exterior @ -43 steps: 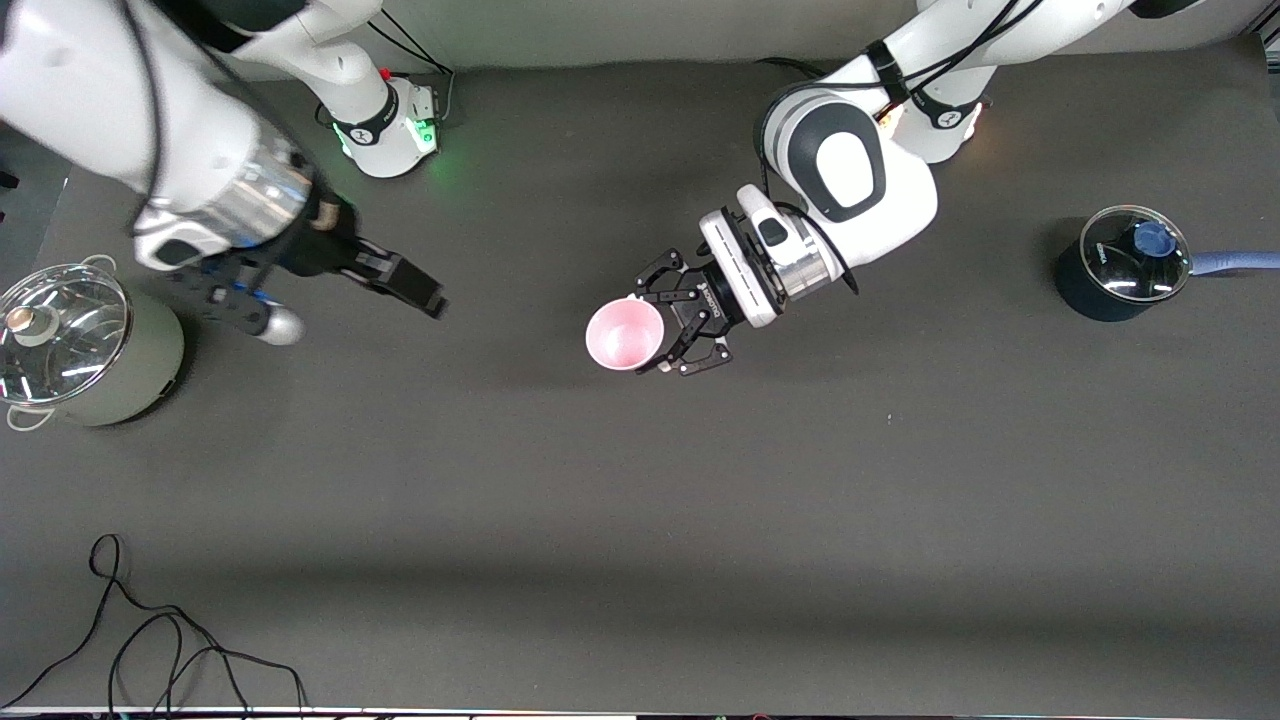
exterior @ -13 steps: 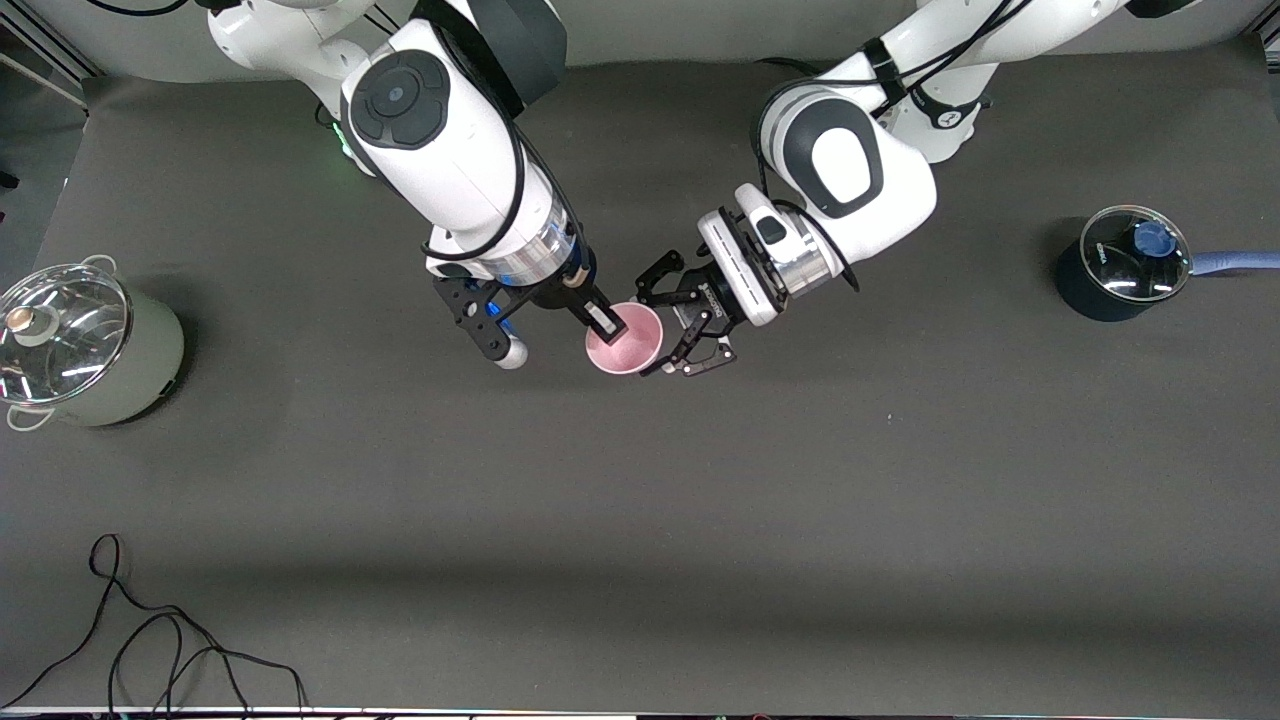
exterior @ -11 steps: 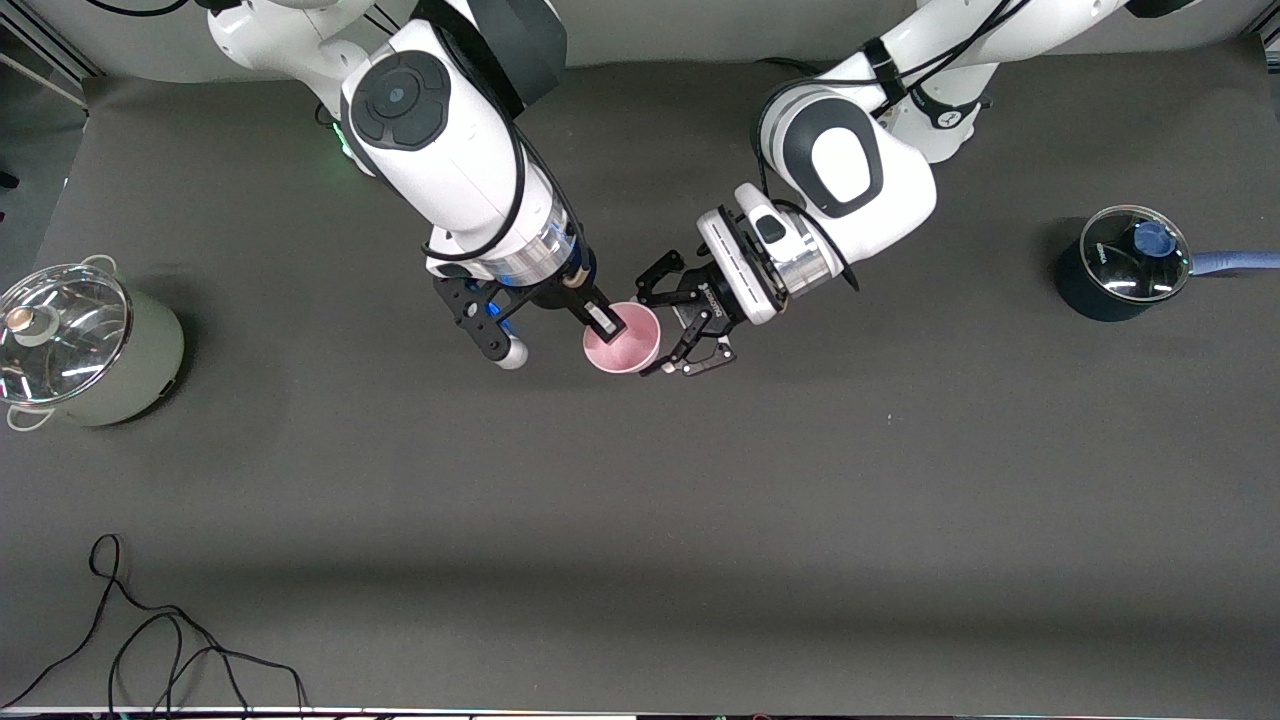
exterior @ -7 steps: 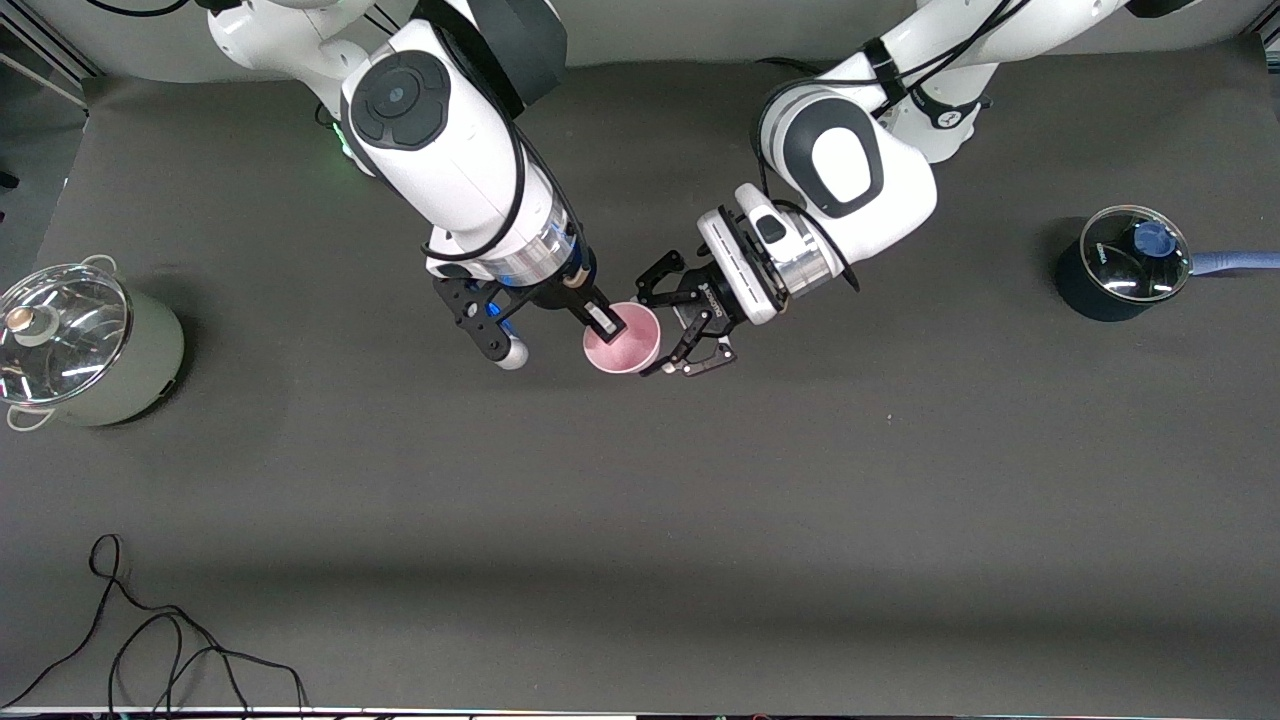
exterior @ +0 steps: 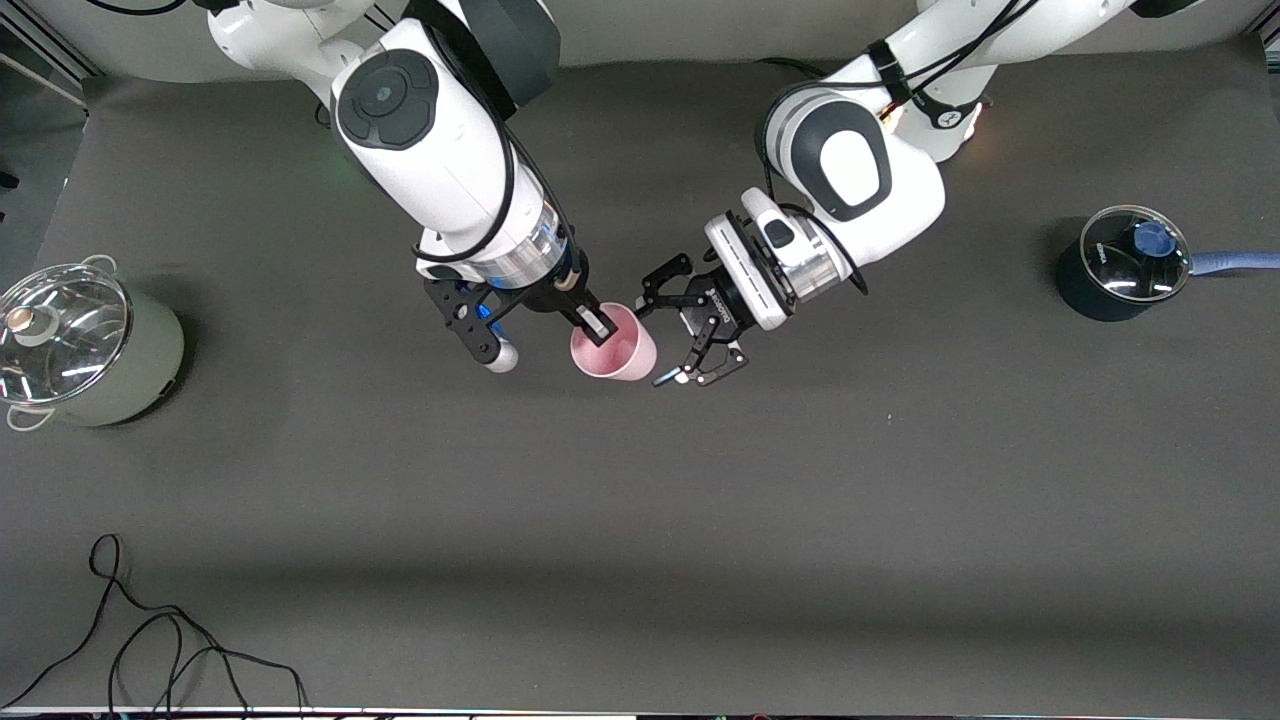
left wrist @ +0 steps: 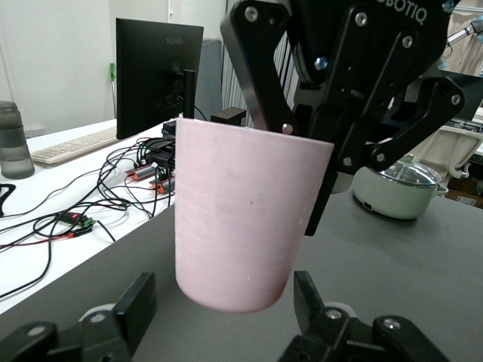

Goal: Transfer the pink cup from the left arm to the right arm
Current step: 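Grip the cup rim with the right gripper while the left gripper opens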

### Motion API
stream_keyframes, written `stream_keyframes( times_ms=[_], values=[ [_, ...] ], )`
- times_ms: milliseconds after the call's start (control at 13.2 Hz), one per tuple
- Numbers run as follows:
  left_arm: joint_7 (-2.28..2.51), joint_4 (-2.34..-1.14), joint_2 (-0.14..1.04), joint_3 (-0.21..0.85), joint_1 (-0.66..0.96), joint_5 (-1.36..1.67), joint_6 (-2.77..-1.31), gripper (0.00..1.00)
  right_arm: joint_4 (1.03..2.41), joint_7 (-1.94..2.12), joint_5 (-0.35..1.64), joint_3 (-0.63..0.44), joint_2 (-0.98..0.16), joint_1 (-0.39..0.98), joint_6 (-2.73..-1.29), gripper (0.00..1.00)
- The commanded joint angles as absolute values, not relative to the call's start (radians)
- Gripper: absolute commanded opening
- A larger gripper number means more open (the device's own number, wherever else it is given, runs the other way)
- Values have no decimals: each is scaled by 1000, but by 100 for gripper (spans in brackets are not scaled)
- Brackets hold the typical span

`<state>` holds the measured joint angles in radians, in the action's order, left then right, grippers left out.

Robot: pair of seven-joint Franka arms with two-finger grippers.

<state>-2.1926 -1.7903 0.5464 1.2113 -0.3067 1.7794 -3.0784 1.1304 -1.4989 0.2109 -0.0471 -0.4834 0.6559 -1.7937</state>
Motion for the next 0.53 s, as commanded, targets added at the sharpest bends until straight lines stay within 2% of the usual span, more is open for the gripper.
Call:
stream_keyframes(
  times_ms=[0,227,453],
  values=[
    [-2178,-1793,509,1206,-307,1787,-3094,99,1109,-1486,201,-52,-485,658,-1773,0],
    [-2175,-1793,511,1201,-360,1783,-3085,99,1121,-1297,206,-66,-451,625,-1708,0],
    [-2169,-1815,520,1204,-489,1761,-3050,99,1135,-955,199,-80,-402,546,-1489,0]
  ],
)
